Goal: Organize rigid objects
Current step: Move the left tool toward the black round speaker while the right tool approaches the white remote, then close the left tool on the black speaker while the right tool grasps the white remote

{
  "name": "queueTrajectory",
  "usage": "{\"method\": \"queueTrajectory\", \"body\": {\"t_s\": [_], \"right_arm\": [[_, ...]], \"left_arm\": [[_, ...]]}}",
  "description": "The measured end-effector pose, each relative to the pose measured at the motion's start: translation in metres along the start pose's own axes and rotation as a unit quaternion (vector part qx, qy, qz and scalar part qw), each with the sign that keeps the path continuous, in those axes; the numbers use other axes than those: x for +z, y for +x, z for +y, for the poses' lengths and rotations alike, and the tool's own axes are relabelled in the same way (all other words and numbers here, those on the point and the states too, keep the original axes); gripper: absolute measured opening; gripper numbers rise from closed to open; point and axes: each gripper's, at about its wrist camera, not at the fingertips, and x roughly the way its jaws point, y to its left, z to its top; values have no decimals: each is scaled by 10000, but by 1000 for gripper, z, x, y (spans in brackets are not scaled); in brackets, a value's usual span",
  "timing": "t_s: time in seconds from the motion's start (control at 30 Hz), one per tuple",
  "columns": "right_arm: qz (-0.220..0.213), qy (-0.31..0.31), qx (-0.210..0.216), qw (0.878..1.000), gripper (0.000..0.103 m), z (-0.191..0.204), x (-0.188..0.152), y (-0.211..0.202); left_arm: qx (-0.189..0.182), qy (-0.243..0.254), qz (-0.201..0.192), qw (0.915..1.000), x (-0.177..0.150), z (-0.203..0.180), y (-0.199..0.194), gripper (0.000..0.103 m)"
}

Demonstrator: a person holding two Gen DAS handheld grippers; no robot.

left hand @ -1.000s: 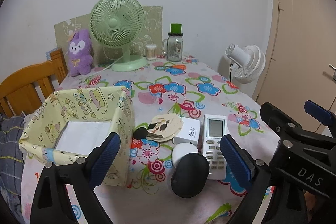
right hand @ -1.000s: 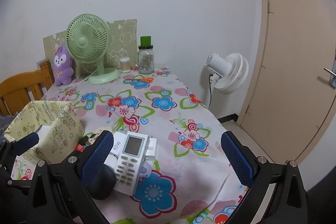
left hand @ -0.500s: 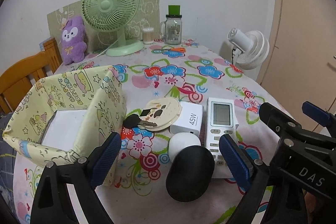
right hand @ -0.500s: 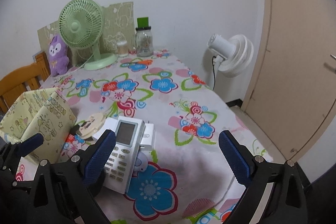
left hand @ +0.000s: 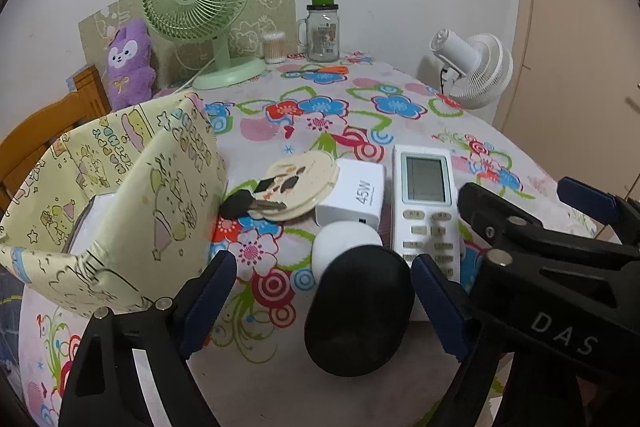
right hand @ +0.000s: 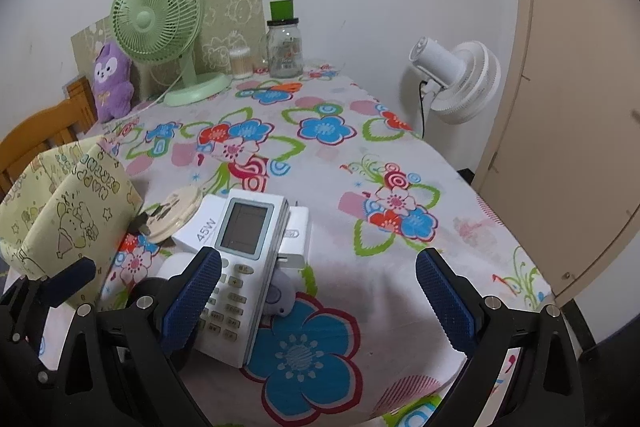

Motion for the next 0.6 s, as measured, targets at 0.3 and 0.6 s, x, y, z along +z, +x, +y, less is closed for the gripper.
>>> {"method": "queueTrajectory", "body": {"t_s": [0.3, 0.6], "right_arm": [[210, -2, 147, 9997, 99, 9, -7, 12], [456, -69, 293, 9985, 91, 24, -10, 31]], "left_arm": [[-40, 113, 24, 9999, -9, -2, 4, 90], [-33, 108, -22, 9999, -10, 0, 5, 91]]}}
